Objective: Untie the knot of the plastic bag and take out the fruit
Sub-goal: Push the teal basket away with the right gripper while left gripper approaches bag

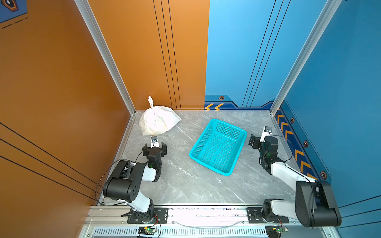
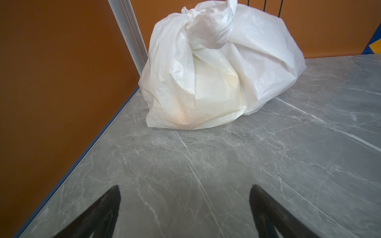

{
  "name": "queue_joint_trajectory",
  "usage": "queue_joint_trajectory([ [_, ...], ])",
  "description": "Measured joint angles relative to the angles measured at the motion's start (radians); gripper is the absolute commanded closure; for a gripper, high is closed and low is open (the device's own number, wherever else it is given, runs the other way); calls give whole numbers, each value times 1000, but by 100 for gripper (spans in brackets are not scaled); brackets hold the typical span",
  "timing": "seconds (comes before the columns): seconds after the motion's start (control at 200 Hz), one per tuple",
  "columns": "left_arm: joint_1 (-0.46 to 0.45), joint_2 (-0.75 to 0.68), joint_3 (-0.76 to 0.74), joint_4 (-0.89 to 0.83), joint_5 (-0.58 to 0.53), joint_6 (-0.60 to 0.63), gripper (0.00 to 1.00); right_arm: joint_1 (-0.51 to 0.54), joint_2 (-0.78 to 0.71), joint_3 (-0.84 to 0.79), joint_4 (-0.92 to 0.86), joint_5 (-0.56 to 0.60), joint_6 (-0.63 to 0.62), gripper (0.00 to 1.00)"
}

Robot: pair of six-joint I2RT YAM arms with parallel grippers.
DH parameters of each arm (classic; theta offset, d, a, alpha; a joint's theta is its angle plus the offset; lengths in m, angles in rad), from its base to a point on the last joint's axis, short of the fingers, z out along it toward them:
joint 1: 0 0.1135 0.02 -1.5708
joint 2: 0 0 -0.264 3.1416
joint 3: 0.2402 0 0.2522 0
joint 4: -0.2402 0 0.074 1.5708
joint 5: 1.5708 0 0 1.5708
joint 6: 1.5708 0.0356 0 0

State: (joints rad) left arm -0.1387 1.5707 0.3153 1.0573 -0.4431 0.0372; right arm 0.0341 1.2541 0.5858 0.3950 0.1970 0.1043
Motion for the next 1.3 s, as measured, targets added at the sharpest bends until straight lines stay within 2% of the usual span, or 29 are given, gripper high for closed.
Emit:
queue_joint_trajectory([
  [0.125, 3, -37, 13, -77, 2, -1, 2, 61, -75, 95, -202, 44, 30, 0],
  [0.21, 7, -99, 67, -203, 9, -2, 2, 119, -109, 117, -315, 63, 45, 0],
  [0.376, 1, -216, 113, -304, 12, 0, 2, 217, -148, 154, -512, 86, 88, 0],
  [0.596, -53, -369, 169, -556, 18, -58, 2, 348, -113, 266, -747, 121, 158, 0],
  [0.756, -120, -438, 210, -737, 26, -152, 2, 391, -42, 282, -847, 118, 193, 0],
  [1.057, -231, -520, 211, -942, 33, -268, 2, 386, 61, 302, -980, 103, 192, 0],
  [1.297, -277, -541, 211, -1013, 43, -320, 2, 227, 66, 333, -1075, 98, 146, 0],
])
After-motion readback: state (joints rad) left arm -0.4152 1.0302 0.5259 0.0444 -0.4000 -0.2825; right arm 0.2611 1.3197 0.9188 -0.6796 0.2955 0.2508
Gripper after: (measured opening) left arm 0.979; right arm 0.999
